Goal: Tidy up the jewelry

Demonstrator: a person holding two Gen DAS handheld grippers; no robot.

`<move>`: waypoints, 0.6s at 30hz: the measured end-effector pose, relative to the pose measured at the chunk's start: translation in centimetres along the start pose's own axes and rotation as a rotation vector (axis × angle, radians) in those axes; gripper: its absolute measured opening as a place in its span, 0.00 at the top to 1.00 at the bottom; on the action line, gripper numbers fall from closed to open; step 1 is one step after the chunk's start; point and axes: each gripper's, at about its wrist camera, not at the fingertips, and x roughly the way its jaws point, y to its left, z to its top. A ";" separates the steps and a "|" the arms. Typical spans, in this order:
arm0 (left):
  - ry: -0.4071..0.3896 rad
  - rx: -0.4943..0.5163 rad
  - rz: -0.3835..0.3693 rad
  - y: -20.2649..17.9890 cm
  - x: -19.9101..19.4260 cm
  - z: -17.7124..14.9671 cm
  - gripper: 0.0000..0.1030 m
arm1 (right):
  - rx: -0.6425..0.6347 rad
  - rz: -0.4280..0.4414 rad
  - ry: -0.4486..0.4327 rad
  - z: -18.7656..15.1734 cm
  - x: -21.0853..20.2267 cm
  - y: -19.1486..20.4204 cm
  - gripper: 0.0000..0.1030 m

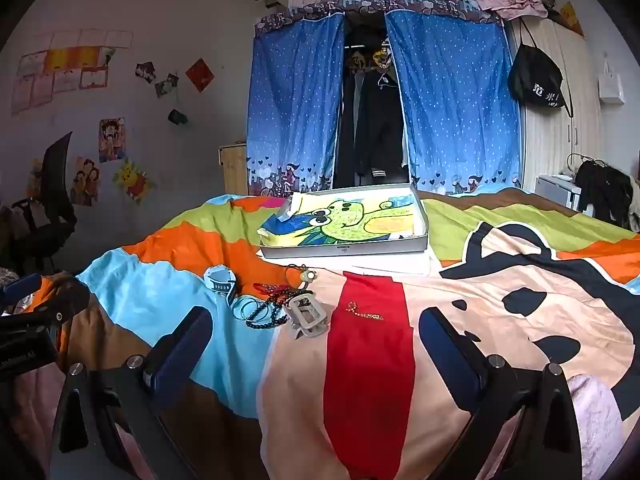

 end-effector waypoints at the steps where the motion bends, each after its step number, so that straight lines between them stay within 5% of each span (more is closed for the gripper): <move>1: -0.001 0.000 -0.001 0.0 0.0 0.0 0.01 | 0.003 0.001 0.002 0.0 0.0 0.0 0.00; 18: -0.004 -0.002 -0.001 0.0 0.0 0.0 0.01 | -0.003 -0.001 0.010 -0.1 0.1 0.1 0.00</move>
